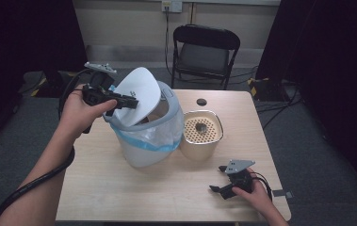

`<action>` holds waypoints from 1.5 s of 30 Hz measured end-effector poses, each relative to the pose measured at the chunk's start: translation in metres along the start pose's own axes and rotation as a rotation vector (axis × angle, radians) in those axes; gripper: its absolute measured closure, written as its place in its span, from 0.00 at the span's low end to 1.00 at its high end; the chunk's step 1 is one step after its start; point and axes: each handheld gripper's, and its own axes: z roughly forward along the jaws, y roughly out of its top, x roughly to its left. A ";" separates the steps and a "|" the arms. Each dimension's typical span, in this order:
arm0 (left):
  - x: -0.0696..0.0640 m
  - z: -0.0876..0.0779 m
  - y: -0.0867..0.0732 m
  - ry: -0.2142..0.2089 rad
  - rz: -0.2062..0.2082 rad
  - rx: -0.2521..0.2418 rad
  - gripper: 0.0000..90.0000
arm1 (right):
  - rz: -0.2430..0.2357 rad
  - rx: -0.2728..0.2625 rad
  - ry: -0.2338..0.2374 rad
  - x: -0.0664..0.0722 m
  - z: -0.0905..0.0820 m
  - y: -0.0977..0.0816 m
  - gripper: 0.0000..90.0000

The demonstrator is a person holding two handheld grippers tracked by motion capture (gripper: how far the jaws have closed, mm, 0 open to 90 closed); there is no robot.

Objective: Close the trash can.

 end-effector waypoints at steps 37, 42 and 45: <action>-0.013 0.045 0.017 0.010 -0.021 0.071 0.92 | -0.004 -0.002 0.004 0.001 0.000 -0.001 0.15; -0.021 0.043 0.020 0.038 0.051 0.111 0.36 | -0.004 -0.001 0.004 0.001 0.000 -0.001 0.15; -0.027 0.038 0.018 0.029 0.070 0.095 0.27 | -0.004 -0.002 0.005 0.001 0.000 -0.001 0.15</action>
